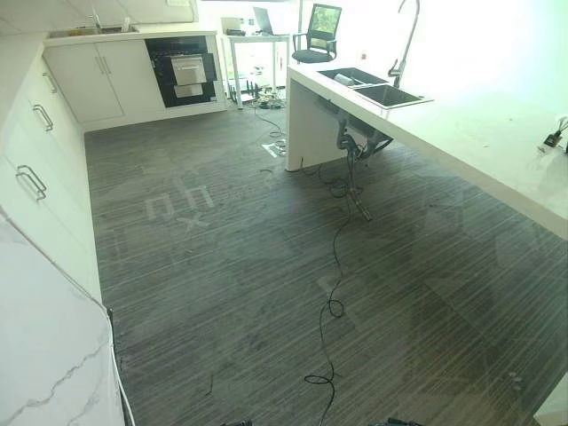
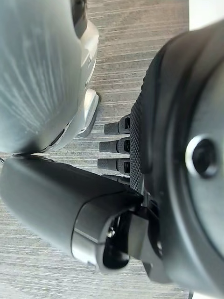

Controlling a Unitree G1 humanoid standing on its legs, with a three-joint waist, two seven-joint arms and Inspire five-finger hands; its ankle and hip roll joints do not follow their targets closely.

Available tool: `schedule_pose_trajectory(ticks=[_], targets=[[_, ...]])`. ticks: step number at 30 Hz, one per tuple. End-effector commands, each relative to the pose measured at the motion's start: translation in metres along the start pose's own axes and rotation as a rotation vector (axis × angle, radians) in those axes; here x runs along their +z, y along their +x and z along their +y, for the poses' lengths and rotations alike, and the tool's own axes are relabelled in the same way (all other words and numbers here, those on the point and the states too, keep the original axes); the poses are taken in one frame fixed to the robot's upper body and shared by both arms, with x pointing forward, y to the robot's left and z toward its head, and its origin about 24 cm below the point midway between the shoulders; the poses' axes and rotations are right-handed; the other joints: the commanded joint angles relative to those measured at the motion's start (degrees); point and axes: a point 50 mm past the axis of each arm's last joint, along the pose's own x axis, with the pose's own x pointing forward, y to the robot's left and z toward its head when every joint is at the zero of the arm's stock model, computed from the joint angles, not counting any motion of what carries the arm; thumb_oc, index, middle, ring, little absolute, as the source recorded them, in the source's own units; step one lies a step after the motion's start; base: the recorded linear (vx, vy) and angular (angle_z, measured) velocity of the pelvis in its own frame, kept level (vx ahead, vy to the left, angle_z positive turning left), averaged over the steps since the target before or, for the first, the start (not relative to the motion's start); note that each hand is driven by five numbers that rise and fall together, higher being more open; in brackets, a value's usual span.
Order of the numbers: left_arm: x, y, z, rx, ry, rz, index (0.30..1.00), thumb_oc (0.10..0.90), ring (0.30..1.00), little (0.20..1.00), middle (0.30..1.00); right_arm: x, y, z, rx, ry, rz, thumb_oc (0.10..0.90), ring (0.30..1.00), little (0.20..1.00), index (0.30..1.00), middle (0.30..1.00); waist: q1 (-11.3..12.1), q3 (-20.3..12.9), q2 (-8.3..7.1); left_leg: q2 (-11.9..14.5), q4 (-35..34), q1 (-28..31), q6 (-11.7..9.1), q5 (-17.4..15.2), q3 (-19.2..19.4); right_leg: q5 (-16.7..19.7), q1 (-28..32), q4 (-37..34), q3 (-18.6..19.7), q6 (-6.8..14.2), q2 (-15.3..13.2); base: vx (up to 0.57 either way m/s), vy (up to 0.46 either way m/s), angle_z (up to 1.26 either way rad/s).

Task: Place the dishes in the dishwasher.

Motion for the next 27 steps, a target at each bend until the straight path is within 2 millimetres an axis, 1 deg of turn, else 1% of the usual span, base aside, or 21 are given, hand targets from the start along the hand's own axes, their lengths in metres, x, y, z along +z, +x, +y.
schedule_pose_trajectory(ticks=[1,14,22,25,26,27], targets=[[-0.002,0.002,-0.017,-0.061,0.021,-0.002,0.9,0.8,0.9,0.9,0.9,-0.012,-0.003,-0.013,-0.033,0.016,0.045,0.8,0.9,0.9,0.9,0.9,0.8,-0.2,2.07,4.3,-1.6,5.4,-5.4,-6.6,3.7,-7.9,1.5,3.9,-1.9,2.4,0.2,0.0,-0.004,0.04],[-0.006,0.002,-0.011,-0.042,0.017,-0.002,0.9,0.8,0.9,0.9,0.9,-0.014,-0.003,-0.013,-0.029,0.014,0.051,0.8,0.9,0.9,0.9,0.9,1.1,0.1,2.08,4.1,-1.6,5.2,-5.5,-6.6,3.5,-7.9,1.3,3.9,-2.1,2.6,0.0,0.0,-0.008,0.05],[-0.001,0.002,-0.014,-0.048,0.025,-0.013,0.9,0.8,0.9,0.9,0.9,-0.014,-0.003,-0.013,-0.02,0.02,0.049,0.8,0.9,0.9,0.9,0.9,0.7,0.4,2.04,4.4,-1.6,5.2,-5.5,-6.5,3.9,-8.0,1.3,3.9,-1.9,2.5,0.1,0.01,-0.017,0.0],[0.001,0.001,-0.014,-0.057,0.012,-0.024,0.9,0.8,0.9,0.9,0.9,-0.012,-0.003,-0.012,-0.01,0.03,0.033,0.8,0.9,0.9,0.9,0.9,0.6,0.4,2.04,4.4,-1.6,5.3,-5.5,-6.7,3.9,-8.0,1.3,3.9,-1.8,2.5,0.2,0.01,-0.038,0.0],[0.004,0.001,-0.016,-0.069,-0.011,-0.041,0.9,0.8,0.9,0.9,0.9,-0.008,-0.003,-0.012,-0.005,0.04,0.01,0.8,0.9,0.9,0.9,0.9,0.6,0.4,2.08,4.4,-1.6,5.4,-5.5,-6.6,4.0,-8.0,1.4,3.9,-1.8,2.5,0.2,0.02,-0.071,0.01],[0.017,0.0,-0.022,-0.108,-0.06,-0.105,0.9,0.8,0.9,0.9,0.9,0.008,-0.003,-0.008,0.03,0.048,-0.079,0.8,0.9,0.9,0.9,0.9,0.4,0.8,2.16,4.5,-1.6,5.7,-5.6,-6.7,4.1,-8.0,1.7,3.9,-1.9,2.3,0.3,0.02,-0.074,0.0]])
